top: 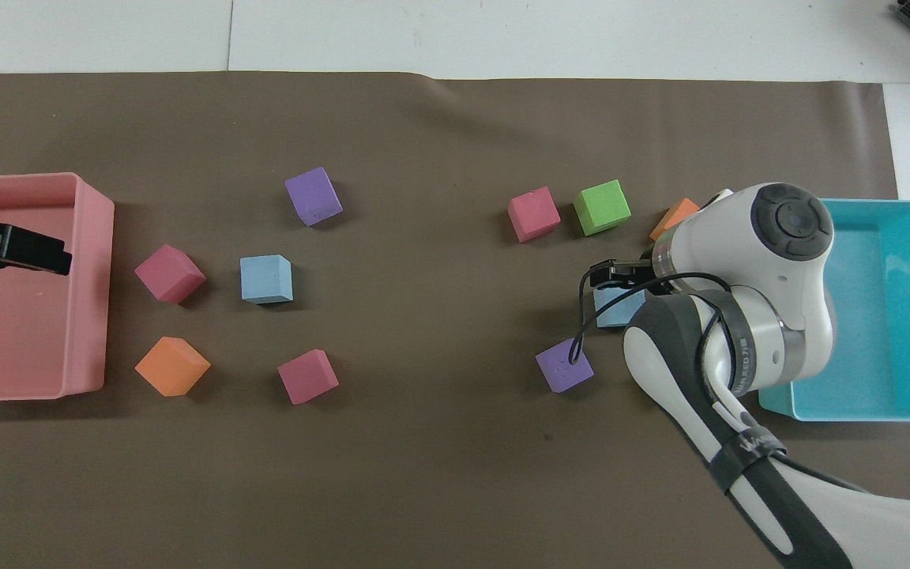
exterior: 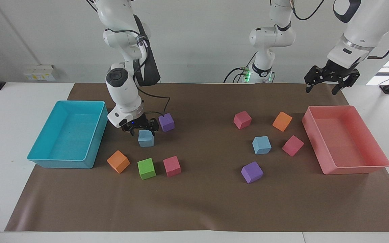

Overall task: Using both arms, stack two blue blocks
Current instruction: 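Reach the right gripper to the nearby light-blue cube and grasp it, then carry the light-blue cube with the right gripper to the table center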

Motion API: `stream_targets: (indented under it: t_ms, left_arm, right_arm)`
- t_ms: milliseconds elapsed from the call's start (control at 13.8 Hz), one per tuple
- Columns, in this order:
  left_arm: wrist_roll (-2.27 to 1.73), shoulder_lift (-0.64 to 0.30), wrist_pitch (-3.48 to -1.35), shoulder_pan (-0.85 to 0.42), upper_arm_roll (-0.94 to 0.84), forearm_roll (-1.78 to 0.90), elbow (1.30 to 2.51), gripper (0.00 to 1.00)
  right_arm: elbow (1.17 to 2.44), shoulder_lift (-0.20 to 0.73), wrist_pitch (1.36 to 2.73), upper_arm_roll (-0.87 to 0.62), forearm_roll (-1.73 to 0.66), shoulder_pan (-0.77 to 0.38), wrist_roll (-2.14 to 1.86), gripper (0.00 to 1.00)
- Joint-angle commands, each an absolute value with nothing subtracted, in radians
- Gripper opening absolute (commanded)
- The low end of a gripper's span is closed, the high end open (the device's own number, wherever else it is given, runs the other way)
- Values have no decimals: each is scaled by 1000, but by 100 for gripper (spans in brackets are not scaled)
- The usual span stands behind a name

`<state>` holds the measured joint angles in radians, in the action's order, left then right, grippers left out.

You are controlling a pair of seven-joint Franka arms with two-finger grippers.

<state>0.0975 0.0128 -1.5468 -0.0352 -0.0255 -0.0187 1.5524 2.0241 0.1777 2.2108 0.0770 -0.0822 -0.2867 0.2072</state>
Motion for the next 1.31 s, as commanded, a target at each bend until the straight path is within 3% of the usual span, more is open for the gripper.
stream_targets:
  t_ms: [0, 363, 943, 1016, 1161, 1233]
  left_arm:
    - [89, 34, -1568, -26, -32, -3, 1582, 100]
    - [89, 34, -1568, -26, -32, -5, 1582, 100]
    - [89, 34, -1568, -26, -32, -3, 1582, 100]
    - [89, 34, -1568, -26, -32, -5, 1582, 100]
    - [89, 34, -1569, -26, -32, -5, 1582, 100]
    - [89, 34, -1568, -26, -32, -5, 1582, 100]
  right_arm:
    - [2063, 184, 2241, 78, -104, -287, 213, 100]
    - [2135, 207, 2333, 78, -104, -285, 215, 100]
    - [2148, 229, 2350, 78, -106, -287, 216, 100]
    - [2148, 229, 2350, 78, -106, -287, 212, 95]
    - [2145, 230, 2352, 78, -106, -287, 215, 2]
    - [2141, 232, 2352, 78, -106, -291, 222, 0]
